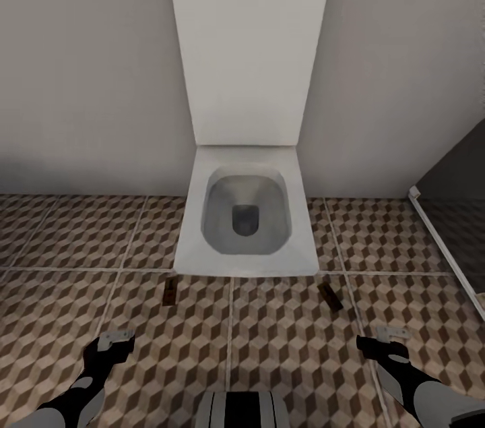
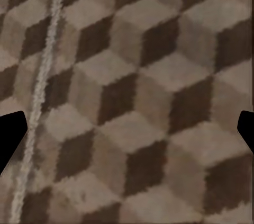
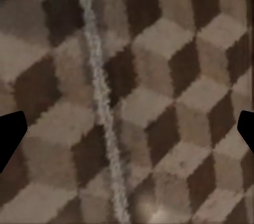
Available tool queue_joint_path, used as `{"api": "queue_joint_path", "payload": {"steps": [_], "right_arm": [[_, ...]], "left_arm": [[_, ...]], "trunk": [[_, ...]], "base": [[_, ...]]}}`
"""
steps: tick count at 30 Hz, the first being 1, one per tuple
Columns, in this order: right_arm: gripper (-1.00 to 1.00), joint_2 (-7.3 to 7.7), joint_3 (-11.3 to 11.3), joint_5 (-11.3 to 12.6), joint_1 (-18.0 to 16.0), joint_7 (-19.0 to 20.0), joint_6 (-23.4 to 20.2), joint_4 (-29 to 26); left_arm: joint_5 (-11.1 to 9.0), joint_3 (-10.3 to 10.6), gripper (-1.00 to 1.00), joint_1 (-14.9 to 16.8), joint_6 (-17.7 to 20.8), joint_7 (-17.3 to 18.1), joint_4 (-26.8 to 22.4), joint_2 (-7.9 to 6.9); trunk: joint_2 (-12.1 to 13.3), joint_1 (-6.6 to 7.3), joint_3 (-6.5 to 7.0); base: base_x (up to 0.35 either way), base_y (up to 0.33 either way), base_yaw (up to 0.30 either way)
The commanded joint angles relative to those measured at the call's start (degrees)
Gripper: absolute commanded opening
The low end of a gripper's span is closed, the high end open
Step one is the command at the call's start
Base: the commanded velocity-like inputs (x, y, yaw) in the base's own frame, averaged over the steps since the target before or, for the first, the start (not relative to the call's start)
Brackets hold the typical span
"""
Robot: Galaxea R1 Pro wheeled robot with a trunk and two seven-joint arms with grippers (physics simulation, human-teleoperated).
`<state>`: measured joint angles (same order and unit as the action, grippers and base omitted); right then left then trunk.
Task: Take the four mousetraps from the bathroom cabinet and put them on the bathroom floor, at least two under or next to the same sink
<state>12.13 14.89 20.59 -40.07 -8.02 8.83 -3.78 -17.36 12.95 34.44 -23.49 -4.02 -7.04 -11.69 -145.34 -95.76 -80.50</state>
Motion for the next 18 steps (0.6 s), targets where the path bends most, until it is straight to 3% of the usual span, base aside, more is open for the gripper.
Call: {"api": "queue_joint_path", "payload": {"steps": [1, 11, 18], "right_arm": [[1.00, 0.00, 0.49, 0.51, -0.01, -0.15, 0.13, 0.01], [1.00, 0.00, 0.49, 0.51, -0.01, -0.15, 0.14, 0.01], [1.00, 0.00, 0.50, 0.51, -0.01, -0.15, 0.14, 0.01]], "left_arm": [[-0.22, 0.50, 1.00, 0.02, -0.18, -0.33, 0.01, -0.01], [-0.22, 0.52, 1.00, 0.02, -0.39, -0.51, -0.14, 0.06], [-0.22, 0.44, 1.00, 0.02, -0.21, -0.68, -0.16, 0.08]], "trunk": [[0.00, 0.03, 0.19], [0.00, 0.03, 0.19], [0.10, 0.21, 1.75]], "base": [[0.000, 0.000, 0.000], [0.000, 0.000, 0.000], [0.000, 0.000, 0.000]]}}
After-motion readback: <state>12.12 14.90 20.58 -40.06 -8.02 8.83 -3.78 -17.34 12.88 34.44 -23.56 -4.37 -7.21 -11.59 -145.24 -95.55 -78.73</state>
